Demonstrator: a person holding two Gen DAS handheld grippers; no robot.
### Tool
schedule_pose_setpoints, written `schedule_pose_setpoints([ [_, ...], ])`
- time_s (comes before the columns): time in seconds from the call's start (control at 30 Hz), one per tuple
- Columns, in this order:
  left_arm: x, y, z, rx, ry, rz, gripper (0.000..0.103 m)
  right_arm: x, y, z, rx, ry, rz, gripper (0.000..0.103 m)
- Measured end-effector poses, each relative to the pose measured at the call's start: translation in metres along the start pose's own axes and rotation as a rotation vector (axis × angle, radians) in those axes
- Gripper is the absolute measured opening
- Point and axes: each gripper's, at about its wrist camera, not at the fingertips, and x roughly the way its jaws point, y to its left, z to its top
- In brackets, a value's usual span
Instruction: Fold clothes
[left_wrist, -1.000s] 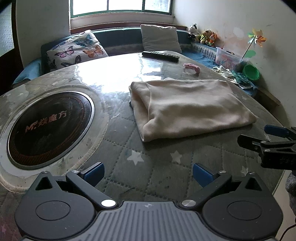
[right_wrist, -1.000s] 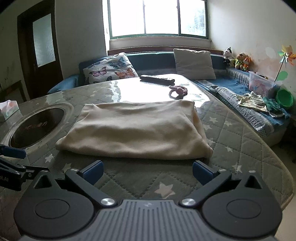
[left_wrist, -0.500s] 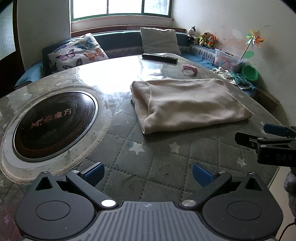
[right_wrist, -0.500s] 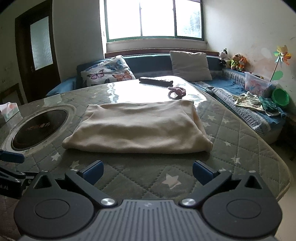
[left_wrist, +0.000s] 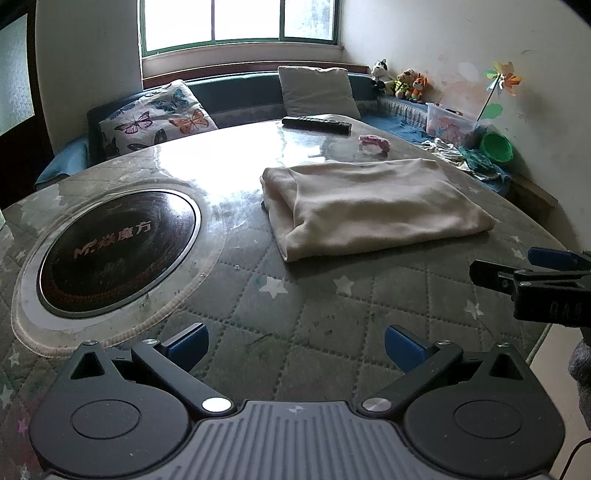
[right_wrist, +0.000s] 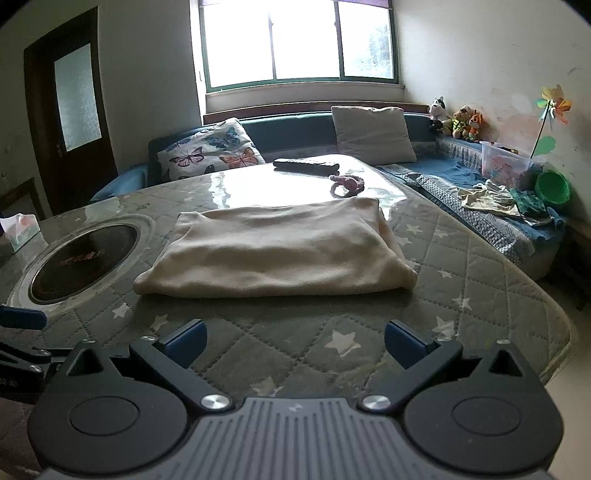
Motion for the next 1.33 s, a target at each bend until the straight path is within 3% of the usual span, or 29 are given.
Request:
schedule_pose_setpoints([
  [1.33,-0.006,-0.006,-0.014,0.004,-0.006,-0.006,0.103,-0.006,0.014,-0.013,0.02,0.005,0.027,0.103],
])
